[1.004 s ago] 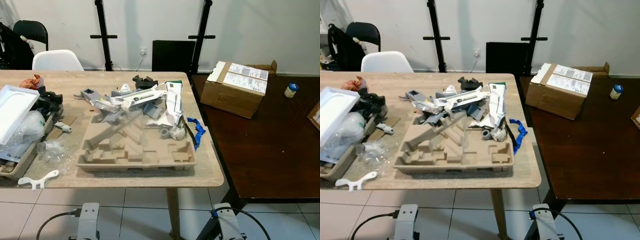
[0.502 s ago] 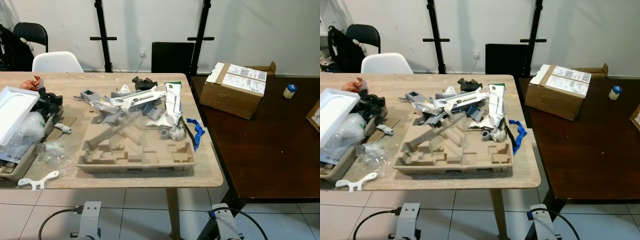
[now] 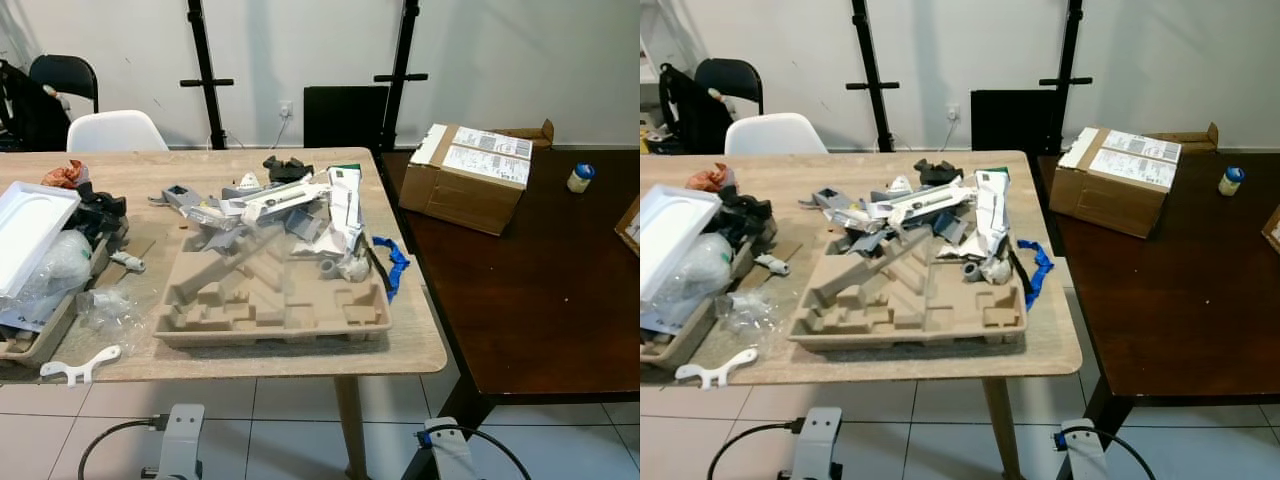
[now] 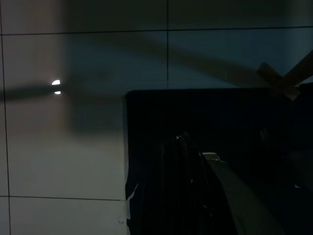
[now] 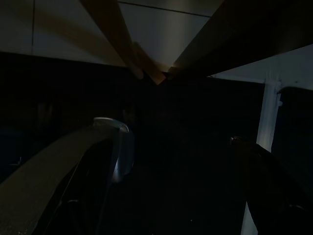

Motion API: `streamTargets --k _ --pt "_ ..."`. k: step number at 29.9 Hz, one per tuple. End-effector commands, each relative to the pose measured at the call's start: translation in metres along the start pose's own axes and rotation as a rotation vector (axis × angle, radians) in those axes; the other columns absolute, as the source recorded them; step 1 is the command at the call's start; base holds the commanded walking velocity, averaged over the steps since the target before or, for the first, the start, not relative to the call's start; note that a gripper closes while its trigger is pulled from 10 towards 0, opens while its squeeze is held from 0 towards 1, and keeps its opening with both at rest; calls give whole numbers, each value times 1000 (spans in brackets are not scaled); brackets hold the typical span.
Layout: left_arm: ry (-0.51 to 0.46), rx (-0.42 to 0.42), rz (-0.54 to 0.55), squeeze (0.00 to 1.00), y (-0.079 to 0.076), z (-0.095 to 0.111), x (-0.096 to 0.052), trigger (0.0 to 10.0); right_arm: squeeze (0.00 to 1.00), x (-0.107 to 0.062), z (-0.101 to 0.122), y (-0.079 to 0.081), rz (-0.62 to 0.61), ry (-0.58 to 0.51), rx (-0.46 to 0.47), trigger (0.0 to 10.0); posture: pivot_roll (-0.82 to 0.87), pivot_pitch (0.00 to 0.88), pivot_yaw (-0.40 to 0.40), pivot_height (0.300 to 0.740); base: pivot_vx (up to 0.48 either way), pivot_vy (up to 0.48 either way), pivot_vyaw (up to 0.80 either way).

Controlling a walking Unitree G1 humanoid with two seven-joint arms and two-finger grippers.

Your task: Picking trash to rubbish bin

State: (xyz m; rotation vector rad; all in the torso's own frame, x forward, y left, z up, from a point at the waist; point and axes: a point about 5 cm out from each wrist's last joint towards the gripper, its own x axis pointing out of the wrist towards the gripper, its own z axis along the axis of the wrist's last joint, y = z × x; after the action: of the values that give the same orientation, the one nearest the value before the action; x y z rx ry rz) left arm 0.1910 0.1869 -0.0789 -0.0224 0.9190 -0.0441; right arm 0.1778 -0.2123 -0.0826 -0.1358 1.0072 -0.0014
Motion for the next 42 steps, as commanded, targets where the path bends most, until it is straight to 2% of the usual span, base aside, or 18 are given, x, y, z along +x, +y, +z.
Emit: streamTargets --k 1,17,28,34,42 --pt "16 22 2 0 2 -3 -1 10000 0 0 -2 2 -1 7 14 10000 -92 30 28 740 0 0 0" --pt "4 -10 4 0 -4 -4 0 10000 0 1 20 -13 -10 -22 -45 10000 -90 20 -35 740 0 0 0" --pt "11 8 -4 0 -6 -7 0 10000 0 2 28 -8 -9 -58 -42 10000 -83 8 -14 740 0 0 0" --pt "-18 19 -6 0 -5 4 1 10000 0 3 31 -8 -20 -70 -36 10000 -84 6 -11 740 0 0 0" --pt "-44 16 -18 0 -10 14 4 10000 0 2 23 -10 -15 -35 -67 10000 -110 0 -19 740 0 0 0"
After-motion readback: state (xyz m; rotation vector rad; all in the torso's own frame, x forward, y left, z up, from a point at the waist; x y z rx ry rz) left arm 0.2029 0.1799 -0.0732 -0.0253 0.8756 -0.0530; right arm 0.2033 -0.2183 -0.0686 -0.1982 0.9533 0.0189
